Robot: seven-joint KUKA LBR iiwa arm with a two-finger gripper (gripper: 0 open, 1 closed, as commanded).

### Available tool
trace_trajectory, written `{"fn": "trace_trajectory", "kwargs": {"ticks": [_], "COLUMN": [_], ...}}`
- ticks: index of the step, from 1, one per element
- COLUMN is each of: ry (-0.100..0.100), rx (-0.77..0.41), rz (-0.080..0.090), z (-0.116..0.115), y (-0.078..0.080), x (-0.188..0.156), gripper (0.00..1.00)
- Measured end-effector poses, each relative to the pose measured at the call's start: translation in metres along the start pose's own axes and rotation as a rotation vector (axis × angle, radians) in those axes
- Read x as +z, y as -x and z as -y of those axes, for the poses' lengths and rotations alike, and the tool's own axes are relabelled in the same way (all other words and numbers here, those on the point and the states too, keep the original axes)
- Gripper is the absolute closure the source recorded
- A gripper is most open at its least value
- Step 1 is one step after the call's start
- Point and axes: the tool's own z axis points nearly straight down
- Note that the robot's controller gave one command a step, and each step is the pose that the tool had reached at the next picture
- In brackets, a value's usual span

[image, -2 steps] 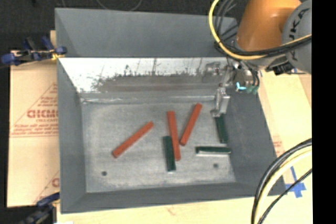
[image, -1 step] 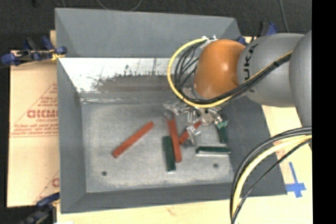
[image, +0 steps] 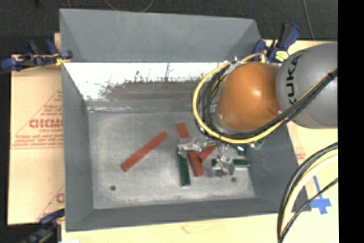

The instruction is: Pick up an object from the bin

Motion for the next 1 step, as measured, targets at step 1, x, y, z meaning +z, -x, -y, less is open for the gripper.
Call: {"fn": "trace_trajectory", "kwargs": {"ticks": [1], "ry": [-0.001], "rx": [-0.219], "rz": [0.003], "z": [-0.0027], "y": [0.0316], "x": [0.0002], "gripper": [0.00]}}
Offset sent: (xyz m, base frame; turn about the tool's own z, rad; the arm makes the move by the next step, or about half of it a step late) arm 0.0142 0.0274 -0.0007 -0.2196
